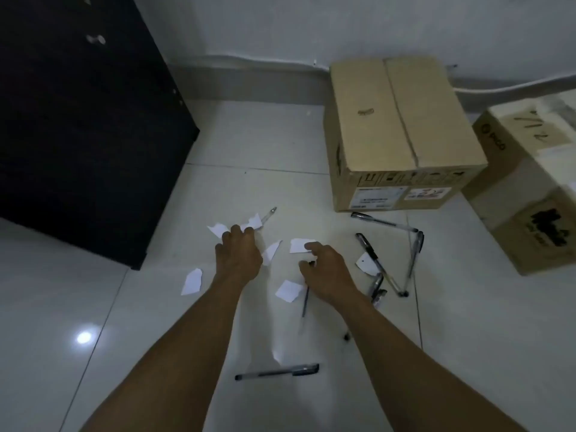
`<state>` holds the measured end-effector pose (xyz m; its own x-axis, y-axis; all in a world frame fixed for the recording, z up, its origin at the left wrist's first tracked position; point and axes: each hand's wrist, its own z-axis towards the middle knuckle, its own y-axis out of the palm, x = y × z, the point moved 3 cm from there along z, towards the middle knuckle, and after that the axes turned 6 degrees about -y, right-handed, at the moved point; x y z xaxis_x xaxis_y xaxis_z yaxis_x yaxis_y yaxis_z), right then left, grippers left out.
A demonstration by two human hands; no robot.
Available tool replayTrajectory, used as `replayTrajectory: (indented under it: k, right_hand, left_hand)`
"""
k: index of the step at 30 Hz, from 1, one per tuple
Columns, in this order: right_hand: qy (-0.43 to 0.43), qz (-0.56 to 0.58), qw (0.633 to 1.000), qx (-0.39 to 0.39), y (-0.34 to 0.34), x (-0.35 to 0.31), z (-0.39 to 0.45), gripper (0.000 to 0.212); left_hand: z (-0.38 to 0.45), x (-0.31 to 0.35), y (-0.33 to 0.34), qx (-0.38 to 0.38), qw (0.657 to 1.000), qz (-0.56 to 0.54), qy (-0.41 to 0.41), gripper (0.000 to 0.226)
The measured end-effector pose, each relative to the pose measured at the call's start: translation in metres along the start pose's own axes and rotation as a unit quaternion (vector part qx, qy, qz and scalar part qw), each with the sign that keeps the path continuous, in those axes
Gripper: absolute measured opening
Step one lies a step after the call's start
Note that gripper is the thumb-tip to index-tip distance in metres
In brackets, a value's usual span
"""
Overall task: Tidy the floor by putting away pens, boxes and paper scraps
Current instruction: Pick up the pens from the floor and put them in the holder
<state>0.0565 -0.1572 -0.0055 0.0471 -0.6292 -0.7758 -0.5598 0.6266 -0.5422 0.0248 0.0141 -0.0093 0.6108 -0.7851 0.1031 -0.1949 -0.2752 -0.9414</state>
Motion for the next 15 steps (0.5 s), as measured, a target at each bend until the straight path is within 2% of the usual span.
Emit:
replayTrajectory:
  k: [3,9,12,15]
  right_hand:
    - [0.034,0.043,0.998,0.017,-0.004,0.011,0.003,0.041]
    - [0.077,0.130,0.985,0.088,0.001,0.031,-0.007,0.034]
    - [0.127,0.223,0.960,0.114,0.006,0.043,-0.020,0.032]
    - [0.162,0.334,0.921,0.117,0.014,0.049,-0.041,0.027]
  left_hand:
    - [0.011,0.000,0.008,0.017,1.000,-0.014,-0.019,0.036]
    - [0.021,-0.004,0.029,0.077,0.997,-0.005,0.003,0.039]
    - [0.021,0.003,0.032,0.078,0.996,-0.032,0.008,0.042]
    - [0.014,0.009,0.035,0.065,0.990,-0.122,-0.015,0.041]
